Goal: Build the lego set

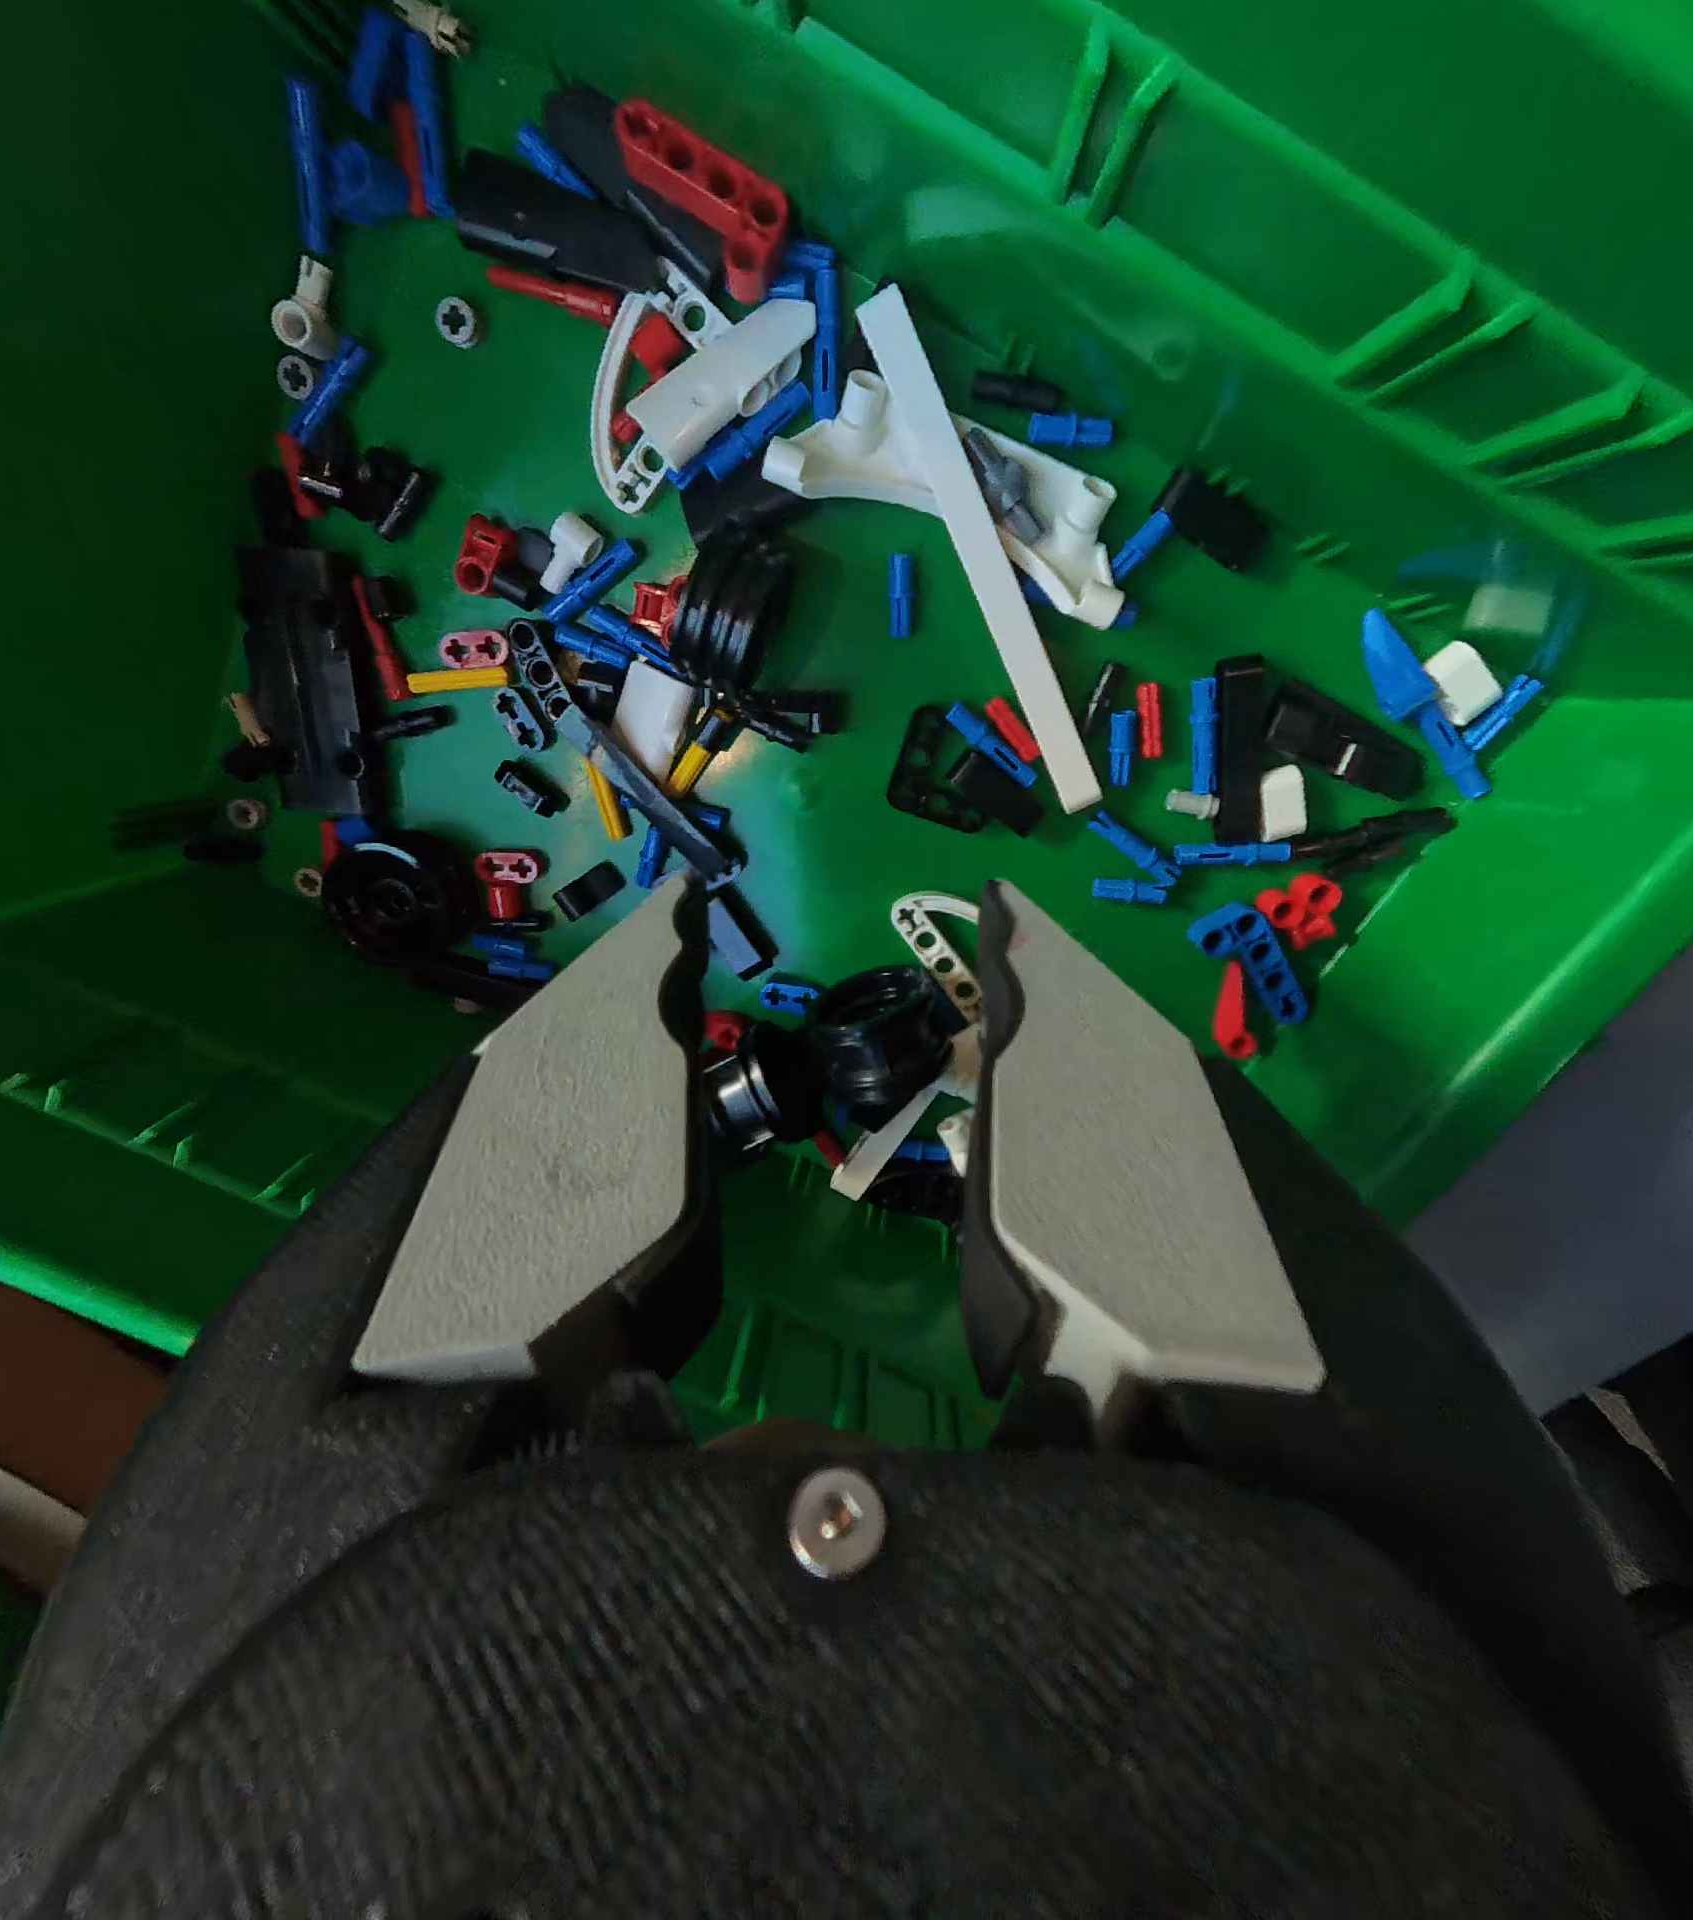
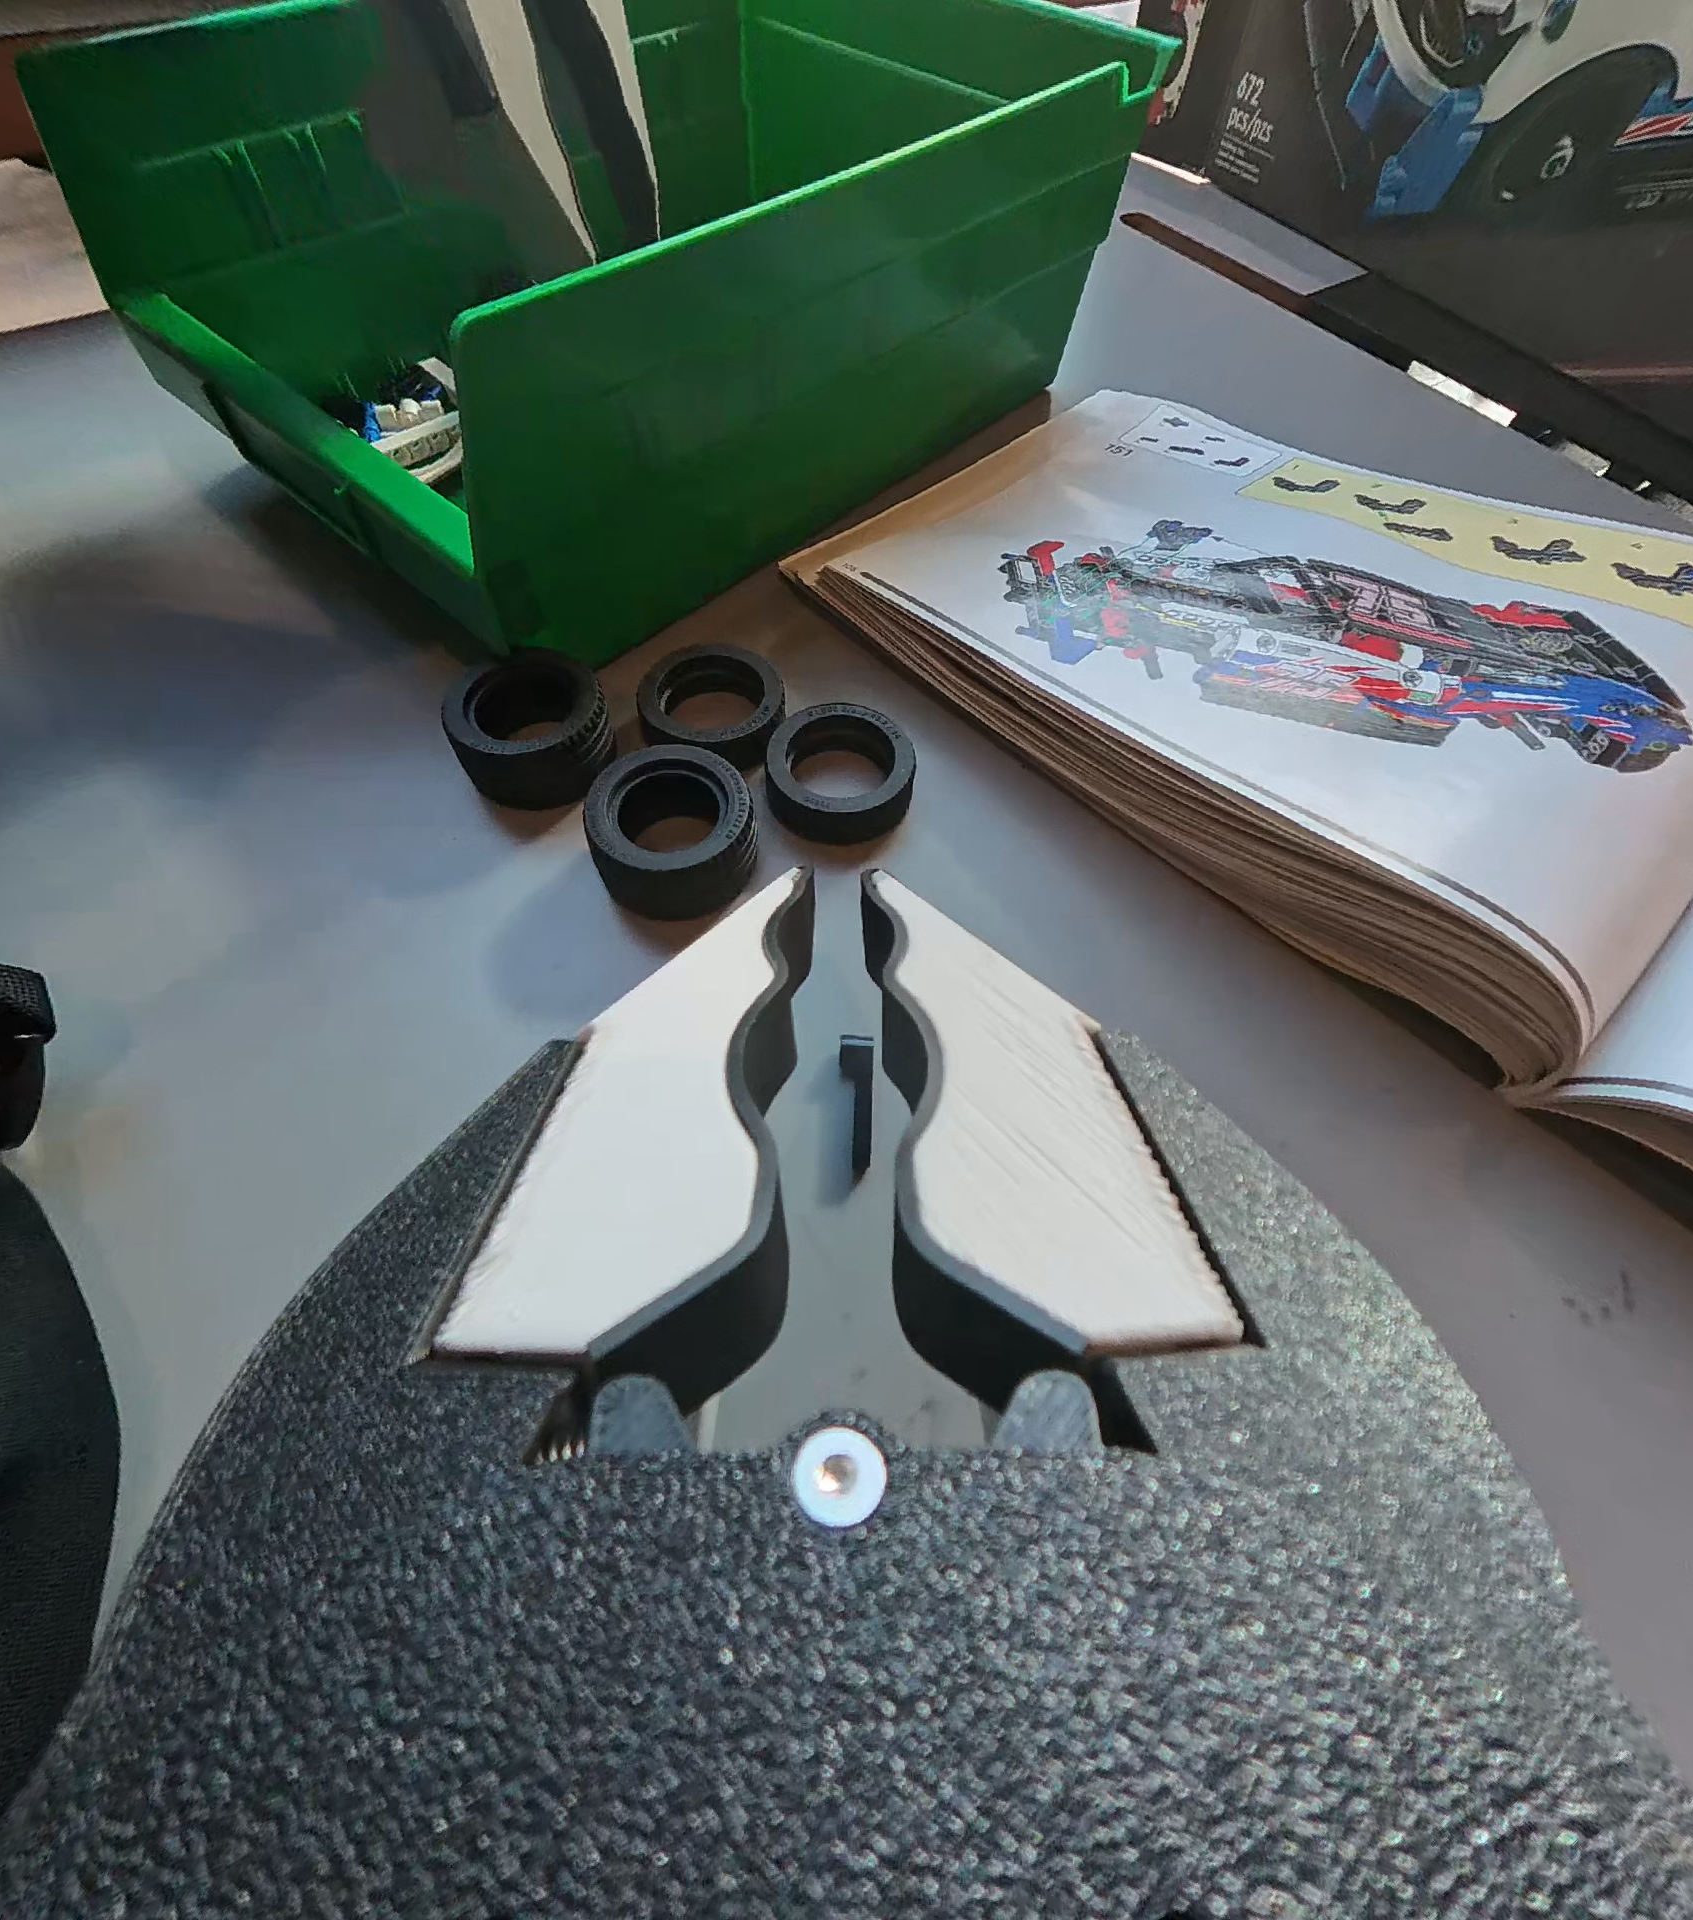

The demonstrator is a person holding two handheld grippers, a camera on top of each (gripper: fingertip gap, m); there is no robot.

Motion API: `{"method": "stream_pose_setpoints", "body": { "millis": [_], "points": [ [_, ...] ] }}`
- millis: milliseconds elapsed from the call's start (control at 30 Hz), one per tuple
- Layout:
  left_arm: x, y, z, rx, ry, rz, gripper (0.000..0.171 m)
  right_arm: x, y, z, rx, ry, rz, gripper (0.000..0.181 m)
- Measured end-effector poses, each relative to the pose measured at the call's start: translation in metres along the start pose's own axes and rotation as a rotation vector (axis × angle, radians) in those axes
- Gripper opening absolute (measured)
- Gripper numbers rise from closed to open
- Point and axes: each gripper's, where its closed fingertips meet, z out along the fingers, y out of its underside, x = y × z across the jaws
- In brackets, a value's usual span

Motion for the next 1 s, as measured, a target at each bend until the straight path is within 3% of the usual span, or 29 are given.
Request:
{"method": "stream_pose_setpoints", "body": {
  "millis": [233, 567, 700, 867, 1000],
  "points": [
    [-0.017, 0.001, 0.0, 0.007, -0.089, -0.045, 0.04, 0.0, -0.001, -0.001, 0.003, 0.002, -0.001, 0.008],
    [-0.057, 0.019, 0.0, -0.097, -0.239, -0.162, 0.032, 0.0, 0.0, 0.0, 0.0, 0.003, 0.002, 0.008],
    [-0.06, 0.01, -0.006, -0.052, -0.239, -0.171, 0.031, -0.003, -0.004, 0.001, 0.014, -0.006, 0.006, 0.008],
    [-0.039, 0.016, -0.008, -0.06, -0.14, -0.127, 0.043, -0.005, -0.004, 0.003, 0.003, -0.01, -0.006, 0.008],
    [-0.042, 0.02, -0.021, -0.022, -0.132, -0.15, 0.049, -0.003, -0.005, 0.005, 0.003, -0.015, 0.005, 0.008]
  ]
}}
